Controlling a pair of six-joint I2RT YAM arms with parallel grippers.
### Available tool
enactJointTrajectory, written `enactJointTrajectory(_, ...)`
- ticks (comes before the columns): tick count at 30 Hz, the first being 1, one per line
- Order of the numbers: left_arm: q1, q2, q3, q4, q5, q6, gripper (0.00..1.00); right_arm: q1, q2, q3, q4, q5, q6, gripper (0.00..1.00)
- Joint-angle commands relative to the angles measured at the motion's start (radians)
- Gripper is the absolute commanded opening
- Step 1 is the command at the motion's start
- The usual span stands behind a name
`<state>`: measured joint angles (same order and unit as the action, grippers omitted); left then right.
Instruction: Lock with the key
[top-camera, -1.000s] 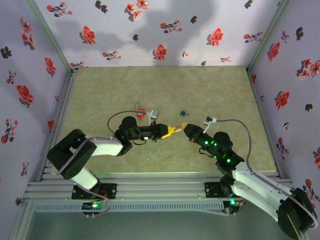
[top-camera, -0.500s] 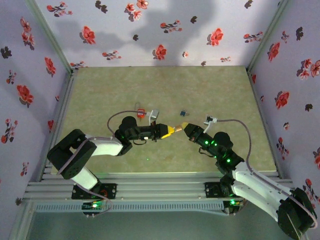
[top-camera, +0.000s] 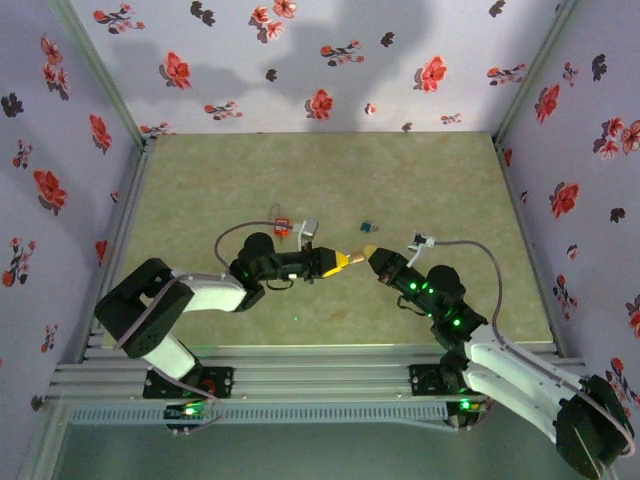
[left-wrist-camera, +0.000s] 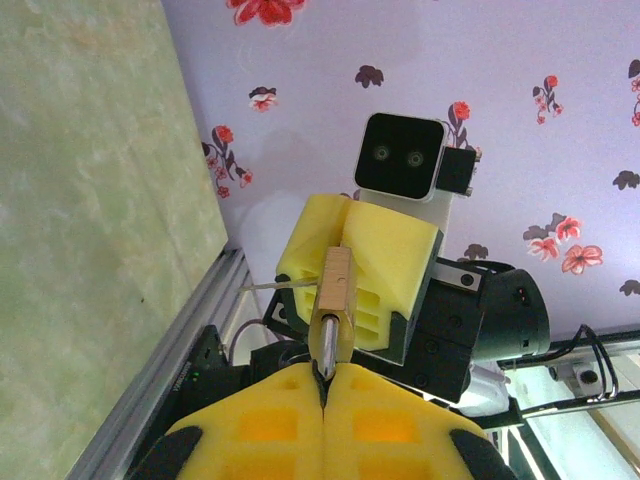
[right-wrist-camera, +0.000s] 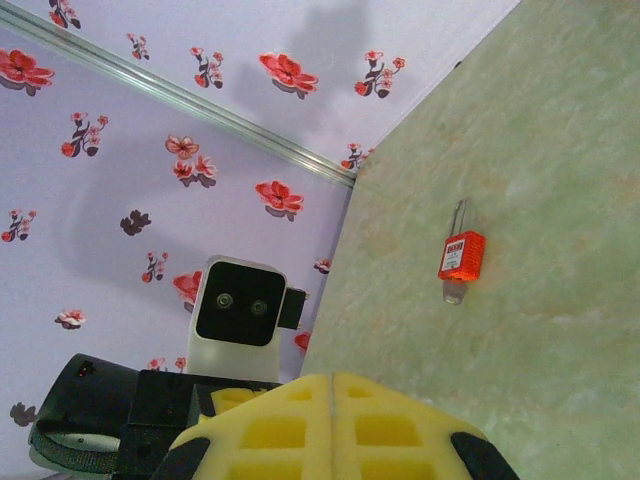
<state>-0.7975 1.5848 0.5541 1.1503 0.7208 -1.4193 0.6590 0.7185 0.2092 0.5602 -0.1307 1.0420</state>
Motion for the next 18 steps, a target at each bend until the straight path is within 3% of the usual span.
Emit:
enactJointTrajectory(1, 0.001, 0.004, -0.003, 0.051, -0.012, -0.005, 0.00, -0.005, -0.025, -0.025, -0.006, 0.066, 0.007, 0.00)
enactJointTrajectory(18, 0.002, 0.001, -0.009, 0.053, -0.014, -0.005, 0.00, -0.015, -0.106, -0.056, -0.050, 0.125, 0.024, 0.00)
